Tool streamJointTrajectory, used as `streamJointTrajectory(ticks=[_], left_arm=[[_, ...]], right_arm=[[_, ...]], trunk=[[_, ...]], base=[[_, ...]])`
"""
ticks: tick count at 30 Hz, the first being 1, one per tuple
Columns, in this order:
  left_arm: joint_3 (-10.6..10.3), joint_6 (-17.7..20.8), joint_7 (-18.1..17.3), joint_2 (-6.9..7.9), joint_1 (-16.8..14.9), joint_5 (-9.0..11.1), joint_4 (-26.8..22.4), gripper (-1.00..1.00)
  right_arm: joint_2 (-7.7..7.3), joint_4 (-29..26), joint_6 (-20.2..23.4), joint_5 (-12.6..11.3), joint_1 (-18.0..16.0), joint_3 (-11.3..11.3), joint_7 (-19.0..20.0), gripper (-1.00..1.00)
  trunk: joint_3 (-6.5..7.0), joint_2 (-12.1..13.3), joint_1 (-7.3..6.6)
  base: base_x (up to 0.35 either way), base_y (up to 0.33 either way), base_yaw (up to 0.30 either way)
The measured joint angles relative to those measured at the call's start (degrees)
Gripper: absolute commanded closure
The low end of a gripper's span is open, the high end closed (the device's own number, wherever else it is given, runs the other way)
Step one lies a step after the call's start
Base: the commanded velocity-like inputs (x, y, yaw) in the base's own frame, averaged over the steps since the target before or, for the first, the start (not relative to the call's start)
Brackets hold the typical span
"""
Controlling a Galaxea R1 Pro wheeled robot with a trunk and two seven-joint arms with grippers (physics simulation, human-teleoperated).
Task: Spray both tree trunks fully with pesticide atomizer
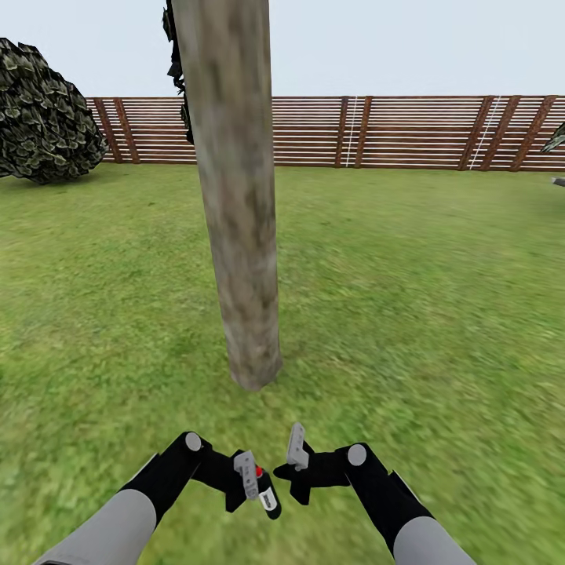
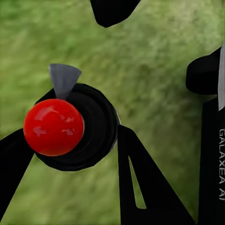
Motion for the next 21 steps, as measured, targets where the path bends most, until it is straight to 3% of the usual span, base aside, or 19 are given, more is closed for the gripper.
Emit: streamJointTrajectory(ticks=[21], left_arm=[[0.1, -0.2, -0.5, -1.34, 0.0, 0.5, 0.1, 1.0]], right_arm=[[-0.04, 0.0, -0.1, 0.1, 0.0, -0.1, 0.0, 1.0]], trunk=[[0.0, 0.0, 0.0]], base=[[0.0, 0.0, 0.0]])
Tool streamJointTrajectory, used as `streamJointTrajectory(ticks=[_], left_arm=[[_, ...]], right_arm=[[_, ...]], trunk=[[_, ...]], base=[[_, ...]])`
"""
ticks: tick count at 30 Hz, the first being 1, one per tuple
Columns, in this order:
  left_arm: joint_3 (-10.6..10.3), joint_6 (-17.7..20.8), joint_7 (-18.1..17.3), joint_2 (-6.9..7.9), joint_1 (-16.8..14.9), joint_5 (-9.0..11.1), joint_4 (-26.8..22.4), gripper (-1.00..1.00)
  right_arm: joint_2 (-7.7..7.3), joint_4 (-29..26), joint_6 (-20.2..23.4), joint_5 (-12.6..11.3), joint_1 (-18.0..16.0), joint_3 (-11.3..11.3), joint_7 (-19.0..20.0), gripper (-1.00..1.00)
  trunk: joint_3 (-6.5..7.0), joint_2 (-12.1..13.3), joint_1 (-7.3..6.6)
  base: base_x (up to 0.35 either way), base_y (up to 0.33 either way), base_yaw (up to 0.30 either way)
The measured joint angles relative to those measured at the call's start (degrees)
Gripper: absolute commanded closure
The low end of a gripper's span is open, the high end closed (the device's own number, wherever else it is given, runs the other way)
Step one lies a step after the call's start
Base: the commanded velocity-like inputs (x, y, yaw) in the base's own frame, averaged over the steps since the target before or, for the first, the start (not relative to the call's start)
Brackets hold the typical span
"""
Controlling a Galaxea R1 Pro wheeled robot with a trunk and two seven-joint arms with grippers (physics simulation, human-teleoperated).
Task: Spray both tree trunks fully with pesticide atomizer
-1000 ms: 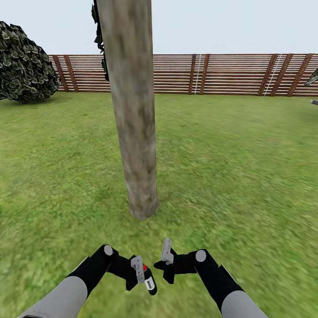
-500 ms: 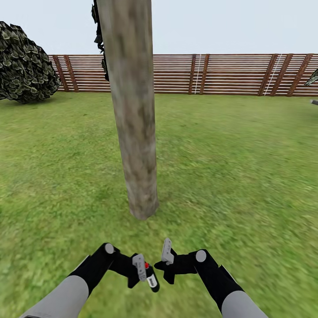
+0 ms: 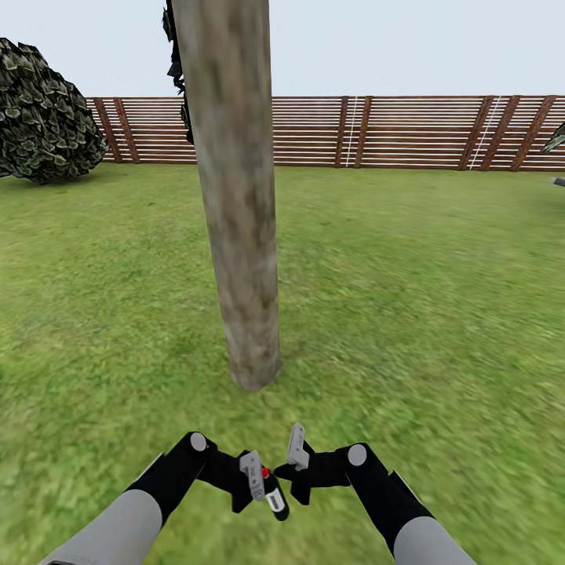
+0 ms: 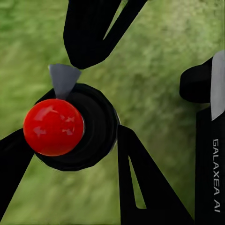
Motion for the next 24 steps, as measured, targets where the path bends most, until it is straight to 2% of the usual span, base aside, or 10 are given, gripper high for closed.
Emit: streamJointTrajectory(ticks=[11, 20, 21, 22, 23, 24], left_arm=[[0.0, -0.1, 0.0, -0.92, 0.1, 0.0, 0.1, 1.0], [0.0, -0.1, 0.0, -0.98, 0.2, 0.0, 0.2, 1.0], [-0.3, -0.6, 0.2, 1.59, 0.6, -0.7, 0.9, 1.0], [-0.1, -0.5, 0.1, 7.1, 0.7, -1.2, 1.0, 1.0], [-0.1, -0.5, 0.1, 9.07, 0.7, -1.2, 1.0, 1.0], [-0.1, -0.6, 0.1, 8.41, 0.8, -1.0, 1.0, 1.0]], right_arm=[[0.0, 0.0, 0.0, 0.0, 0.0, 0.0, 0.0, 1.0], [0.0, 0.0, 0.0, 0.0, 0.0, 0.0, 0.0, 1.0], [0.0, 0.0, 0.0, 0.0, 0.0, 0.0, 0.0, 1.0], [0.0, -0.1, 0.0, 0.0, 0.0, 0.0, 0.0, 1.0], [0.0, -0.1, 0.0, 0.0, 0.0, 0.0, 0.0, 1.0], [0.0, -0.1, 0.0, 0.0, 0.0, 0.0, 0.0, 1.0]], trunk=[[0.0, 0.0, 0.0], [0.0, 0.0, 0.0], [0.0, 0.0, 0.0], [0.0, 0.0, 0.0], [0.0, 0.0, 0.0], [0.0, 0.0, 0.0]], base=[[0.0, 0.0, 0.0], [0.0, 0.0, 0.0], [0.0, 0.0, 0.0], [0.0, 0.0, 0.0], [0.0, 0.0, 0.0], [0.0, 0.0, 0.0]])
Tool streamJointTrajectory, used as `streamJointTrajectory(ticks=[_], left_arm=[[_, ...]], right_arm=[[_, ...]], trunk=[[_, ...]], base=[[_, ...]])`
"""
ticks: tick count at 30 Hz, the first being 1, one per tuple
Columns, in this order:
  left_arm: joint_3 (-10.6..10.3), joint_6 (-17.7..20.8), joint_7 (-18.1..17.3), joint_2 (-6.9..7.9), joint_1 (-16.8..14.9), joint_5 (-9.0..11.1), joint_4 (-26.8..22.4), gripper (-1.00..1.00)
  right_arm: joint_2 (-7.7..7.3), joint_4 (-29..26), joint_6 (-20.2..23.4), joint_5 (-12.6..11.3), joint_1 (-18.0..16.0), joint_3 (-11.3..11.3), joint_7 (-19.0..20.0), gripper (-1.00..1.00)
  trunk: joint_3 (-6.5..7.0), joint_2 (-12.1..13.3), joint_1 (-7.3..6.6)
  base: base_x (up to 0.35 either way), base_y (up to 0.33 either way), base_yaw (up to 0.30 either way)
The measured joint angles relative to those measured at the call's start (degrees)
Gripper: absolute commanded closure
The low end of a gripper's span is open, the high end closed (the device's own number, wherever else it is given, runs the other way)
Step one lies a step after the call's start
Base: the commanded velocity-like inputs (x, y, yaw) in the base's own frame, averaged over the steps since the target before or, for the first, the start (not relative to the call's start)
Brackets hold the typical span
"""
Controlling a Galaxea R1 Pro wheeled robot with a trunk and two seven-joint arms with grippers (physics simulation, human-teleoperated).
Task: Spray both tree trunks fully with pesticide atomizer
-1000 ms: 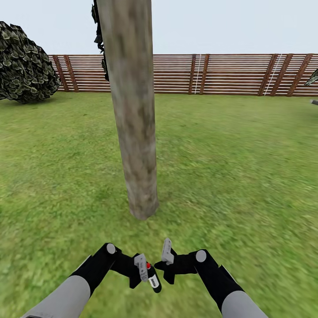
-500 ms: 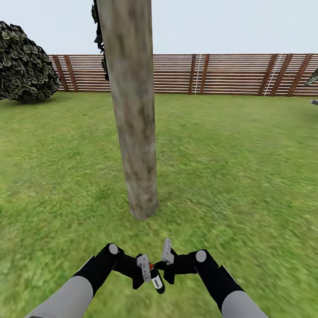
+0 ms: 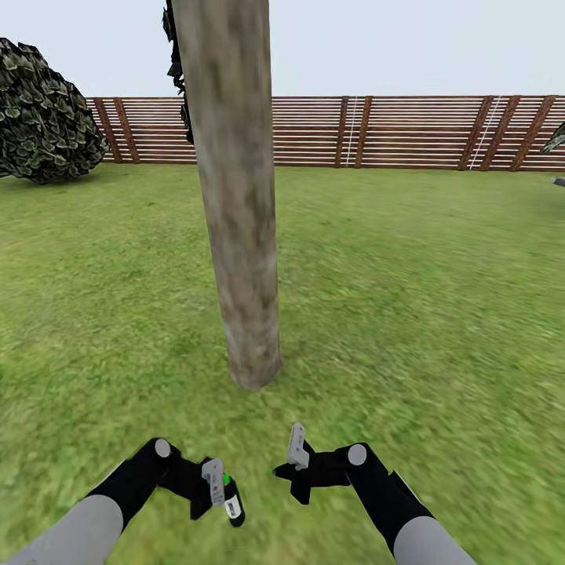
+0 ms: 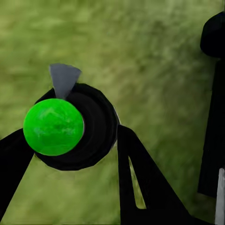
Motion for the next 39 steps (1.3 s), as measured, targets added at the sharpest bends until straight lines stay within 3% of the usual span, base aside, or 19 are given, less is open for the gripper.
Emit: streamJointTrajectory(ticks=[3, 9, 10, 13, 16, 18, 20, 22, 23, 25, 26, 27, 28, 32, 34, 35, 37, 39], left_arm=[[0.0, 0.0, 0.0, 0.96, 0.1, -0.1, 0.0, 1.0], [0.0, -0.1, 0.0, 1.23, 0.1, -0.2, 0.0, 1.0], [-0.1, -0.1, 0.0, 1.35, 0.1, -0.2, 0.0, 1.0], [0.0, -0.2, 0.0, 5.89, 0.1, -0.2, 0.0, 1.0], [0.3, -0.4, 0.6, 8.34, 0.1, 0.0, 0.1, 1.0], [1.5, -0.2, 2.7, 9.66, 0.1, 0.6, 0.1, 1.0], [5.6, 0.1, 8.1, 10.15, 0.1, 1.7, 0.3, 1.0], [10.6, 0.1, 14.9, 10.04, 0.2, 2.9, 2.0, 1.0], [13.8, 0.0, 18.9, 9.87, 0.2, 3.7, 3.9, 1.0], [18.2, -0.2, 24.2, 9.61, 0.2, 5.1, 7.2, 1.0], [21.6, -0.2, 29.8, 9.25, 0.2, 6.6, 10.4, 1.0], [22.9, -0.3, 33.0, 8.88, 0.2, 7.8, 11.7, 1.0], [24.1, -0.3, 37.9, 8.1, 0.2, 9.2, 13.2, 1.0], [25.2, -0.5, 48.1, 6.26, 0.4, 12.8, 15.8, 1.0], [25.3, -0.5, 49.7, 6.04, 0.4, 15.9, 16.8, 1.0], [25.3, -0.6, 50.4, 5.94, 0.5, 18.9, 17.9, 1.0], [25.2, -0.6, 50.6, 5.87, 0.5, 20.8, 18.8, 1.0], [25.1, -0.6, 50.7, 5.81, 0.5, 21.5, 19.1, 1.0]], right_arm=[[0.0, 0.0, 0.0, 0.0, 0.0, 0.0, 0.0, 1.0], [-0.02, 0.1, 0.0, 0.0, 0.0, 0.0, 0.0, 1.0], [-0.06, 0.1, 0.0, 0.0, 0.0, 0.0, 0.0, -1.0], [-0.17, 0.1, 0.0, 0.0, 0.0, -0.1, 0.0, -1.0], [-0.38, 0.4, -0.1, 0.0, 0.0, -0.3, -0.5, -1.0], [-1.91, 0.6, -0.2, 0.0, 0.0, -0.7, -3.5, -1.0], [-4.37, 2.0, -0.4, -0.3, 0.1, -0.9, -10.5, -1.0], [-6.02, 6.5, -0.5, -0.5, 0.2, -2.7, -20.9, -1.0], [-6.49, 10.4, -1.0, -0.6, 0.3, -5.6, -27.6, -1.0], [-6.82, 16.0, -3.6, -0.7, 0.3, -10.3, -36.1, -1.0], [-6.95, 20.8, -8.1, -0.7, 0.3, -13.9, -43.4, -1.0], [-6.97, 23.0, -10.4, -0.7, 0.4, -15.4, -47.5, -1.0], [-6.96, 25.5, -12.9, -1.1, 0.4, -16.8, -54.0, -1.0], [-6.76, 29.7, -19.0, -1.3, 0.8, -18.4, -73.5, -1.0], [-6.71, 30.7, -22.1, -1.3, 1.5, -18.5, -77.3, -1.0], [-6.77, 31.9, -23.9, -1.3, 2.0, -18.6, -78.8, -1.0], [-6.9, 33.3, -24.9, -1.3, 2.4, -18.6, -79.5, -1.0], [-6.93, 33.9, -25.2, -1.3, 2.6, -18.6, -79.7, -1.0]], trunk=[[0.0, 0.0, 0.0], [0.0, 0.0, 0.0], [0.0, 0.0, 0.0], [0.0, 0.0, 0.0], [0.0, 0.0, 0.0], [0.0, 0.0, 0.0], [0.0, 0.0, 0.0], [0.0, 0.0, 0.0], [-0.01, 0.0, 0.0], [-0.01, 0.0, 0.0], [-0.02, 0.0, 0.01], [-0.01, 0.0, 0.0], [-0.01, 0.0, 0.0], [-0.01, 0.0, 0.0], [-0.01, 0.0, 0.0], [-0.01, 0.0, 0.0], [-0.01, 0.0, 0.0], [-0.01, 0.0, 0.0]], base=[[0.0, 0.0, 0.0], [0.0, 0.0, 0.0], [0.0, 0.0, 0.0], [0.0, 0.0, 0.0], [0.0, 0.0, 0.0], [0.0, 0.0, 0.0], [0.0, 0.0, 0.0], [0.0, 0.0, 0.0], [0.0, 0.0, 0.0], [0.0, 0.0, 0.0], [0.0, 0.0, 0.0], [0.0, 0.0, 0.0], [0.0, 0.0, 0.0], [0.0, 0.0, 0.0], [0.0, 0.0, 0.0], [0.0, 0.0, 0.0], [0.0, 0.0, 0.0], [0.0, 0.0, 0.0]])
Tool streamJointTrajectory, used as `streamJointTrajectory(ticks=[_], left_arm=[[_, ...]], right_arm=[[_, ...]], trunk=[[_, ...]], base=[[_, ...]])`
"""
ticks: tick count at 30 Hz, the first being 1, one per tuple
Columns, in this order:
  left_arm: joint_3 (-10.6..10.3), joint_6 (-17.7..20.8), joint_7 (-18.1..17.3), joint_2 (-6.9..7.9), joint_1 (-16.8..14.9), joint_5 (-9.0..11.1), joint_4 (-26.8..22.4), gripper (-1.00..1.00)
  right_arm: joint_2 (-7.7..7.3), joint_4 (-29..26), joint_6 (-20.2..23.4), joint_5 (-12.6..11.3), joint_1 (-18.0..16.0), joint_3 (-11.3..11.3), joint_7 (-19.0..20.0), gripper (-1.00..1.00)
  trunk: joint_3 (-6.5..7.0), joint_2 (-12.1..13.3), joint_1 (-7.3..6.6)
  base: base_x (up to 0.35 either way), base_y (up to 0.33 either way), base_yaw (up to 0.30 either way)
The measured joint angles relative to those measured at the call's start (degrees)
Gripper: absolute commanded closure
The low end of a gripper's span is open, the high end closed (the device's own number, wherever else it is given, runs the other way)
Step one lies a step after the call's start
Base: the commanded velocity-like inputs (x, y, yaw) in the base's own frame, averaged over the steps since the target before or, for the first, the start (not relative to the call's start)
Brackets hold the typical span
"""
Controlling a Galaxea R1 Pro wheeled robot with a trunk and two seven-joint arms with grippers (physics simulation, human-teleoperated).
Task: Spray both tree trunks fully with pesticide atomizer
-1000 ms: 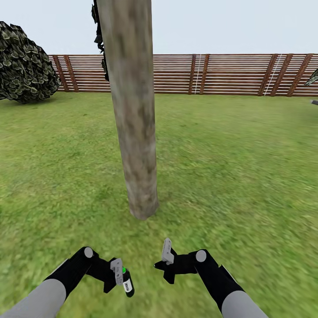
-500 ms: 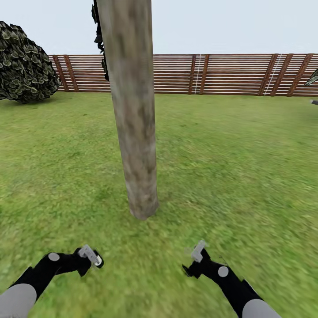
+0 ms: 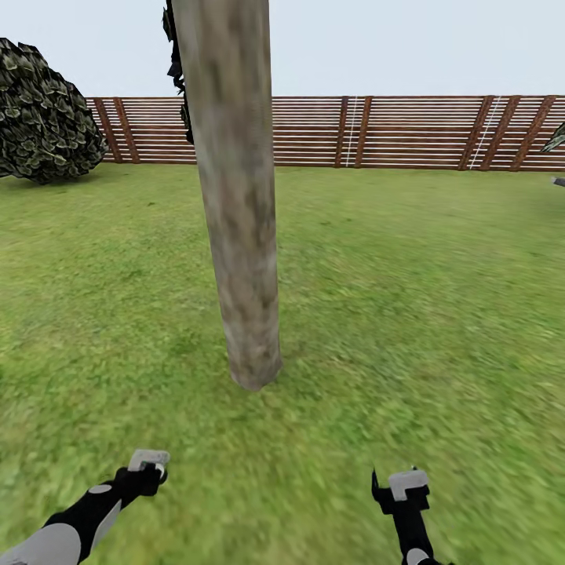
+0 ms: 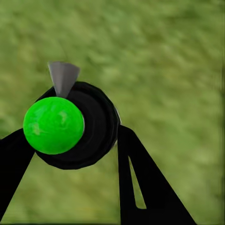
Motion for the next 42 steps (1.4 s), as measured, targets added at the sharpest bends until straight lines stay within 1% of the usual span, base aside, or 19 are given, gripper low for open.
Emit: streamJointTrajectory(ticks=[2, 7, 11, 12, 13, 14, 15, 16, 18, 22, 23, 24, 25, 26, 32, 37, 38, 40, 42], left_arm=[[0.0, 0.0, 0.0, -0.06, 0.0, 0.3, 0.2, 1.0], [-0.2, 0.1, 0.0, -1.14, 1.3, 0.3, 0.3, 1.0], [-0.3, 0.8, 0.1, -1.31, 1.5, 0.3, -0.6, 1.0], [0.0, 0.9, 0.1, -1.34, 1.5, 0.4, -1.1, 1.0], [0.1, 0.9, 0.1, -1.37, 1.5, 0.4, -1.3, 1.0], [0.2, 0.9, 0.1, -1.4, 1.5, 0.4, -1.5, 1.0], [0.2, 0.9, 0.1, -1.41, 1.5, 0.4, -1.6, 1.0], [0.2, 0.8, 0.1, -1.42, 1.5, 0.5, -1.7, 1.0], [0.3, 0.8, 0.1, -1.4, 1.5, 0.6, -1.7, 1.0], [0.3, 0.8, 0.1, -1.43, 1.5, 0.6, -1.8, 1.0], [-0.7, 13.7, -0.4, -5.31, 2.0, 0.2, -12.9, 1.0], [-0.7, 14.6, -0.4, -5.99, -1.5, 0.7, -14.7, 1.0], [-0.6, 14.6, -0.4, -5.87, -1.9, 0.5, -14.8, 1.0], [-0.7, 14.5, -0.4, -5.86, -0.8, 0.2, -14.7, 1.0], [-0.5, 14.4, -0.5, -5.9, -0.8, 0.3, -14.8, 1.0], [-0.4, 14.8, -0.5, -6.15, -1.4, 0.3, -14.8, 1.0], [-0.4, 15.0, -0.4, -6.43, -1.6, 0.4, -14.8, 1.0], [-0.7, 16.8, -0.5, -7.21, -2.3, 0.4, -14.9, 1.0], [-0.9, 20.2, -0.7, -8.06, -3.8, 0.5, -14.9, 1.0]], right_arm=[[0.0, 0.2, -0.1, 0.0, 0.1, 0.0, 0.0, -1.0], [0.01, 0.3, -0.2, 0.0, 0.1, 0.0, 0.0, -1.0], [0.01, 0.3, -0.2, -0.1, 0.1, 0.0, -0.1, -1.0], [-0.02, 0.3, -0.2, -0.5, 0.1, -0.4, -0.2, -1.0], [-0.04, 0.3, -0.2, -1.4, 0.1, -1.0, -0.2, -1.0], [-0.06, 0.3, -0.2, -4.0, 0.1, -2.4, -0.2, -1.0], [-0.07, 0.4, -0.2, -5.9, 0.1, -3.2, -0.1, -1.0], [-0.07, 0.4, -0.1, -7.8, 0.1, -3.6, -0.1, -1.0], [-0.04, 0.5, -0.1, -10.8, 0.1, -4.2, 0.1, -1.0], [0.13, 0.6, -0.2, -11.9, 0.1, -4.3, 0.2, -1.0], [0.17, 0.7, -0.1, -12.2, 0.3, -4.4, 0.1, -1.0], [0.19, 0.7, -0.1, -12.2, 0.4, -4.4, 0.1, -1.0], [0.22, 0.7, -0.1, -12.2, 0.5, -4.4, 0.1, -1.0], [0.28, 0.8, -0.1, -12.2, 0.7, -4.3, 0.1, -1.0], [0.39, 0.7, -0.1, -12.3, 0.9, -4.3, 0.1, -1.0], [0.34, 0.7, -0.1, -12.3, 0.9, -4.3, 0.1, -1.0], [0.3, 0.7, -0.1, -12.3, 0.9, -4.4, 0.1, -1.0], [0.27, 0.6, -0.1, -12.3, 0.9, -4.4, 0.1, -1.0], [0.26, 0.6, -0.1, -12.3, 0.9, -4.4, 0.1, -1.0]], trunk=[[0.0, 0.0, 0.0], [0.0, 0.0, -0.01], [0.0, 0.0, -0.03], [0.0, 0.0, -0.03], [0.0, 0.0, -0.03], [0.0, 0.0, -0.03], [0.0, 0.0, -0.03], [0.0, 0.0, -0.03], [0.0, 0.0, -0.02], [0.0, 0.0, -0.01], [-0.01, 0.0, 0.0], [0.01, 0.0, 0.0], [0.01, 0.0, 0.0], [-0.01, 0.0, 0.01], [0.0, 0.0, 0.01], [0.0, 0.0, 0.0], [0.0, 0.0, 0.0], [0.0, 0.0, 0.0], [0.01, 0.0, 0.0]], base=[[0.0, 0.0, 0.0], [0.05, -0.001, 0.0], [0.259, -0.078, 0.0], [0.286, -0.135, 0.0], [0.274, -0.17, 0.0], [0.259, -0.199, 0.0], [0.25, -0.218, 0.0], [0.244, -0.23, 0.0], [0.224, -0.242, 0.0], [0.099, -0.193, 0.0], [0.0, 0.0, 0.0], [-0.021, 0.0, 0.0], [-0.108, 0.0, 0.0], [-0.186, 0.0, 0.0], [-0.201, 0.0, -0.01], [-0.011, 0.0, -0.214], [-0.001, 0.0, -0.259], [-0.001, 0.0, -0.262], [0.0, 0.0, -0.263]])
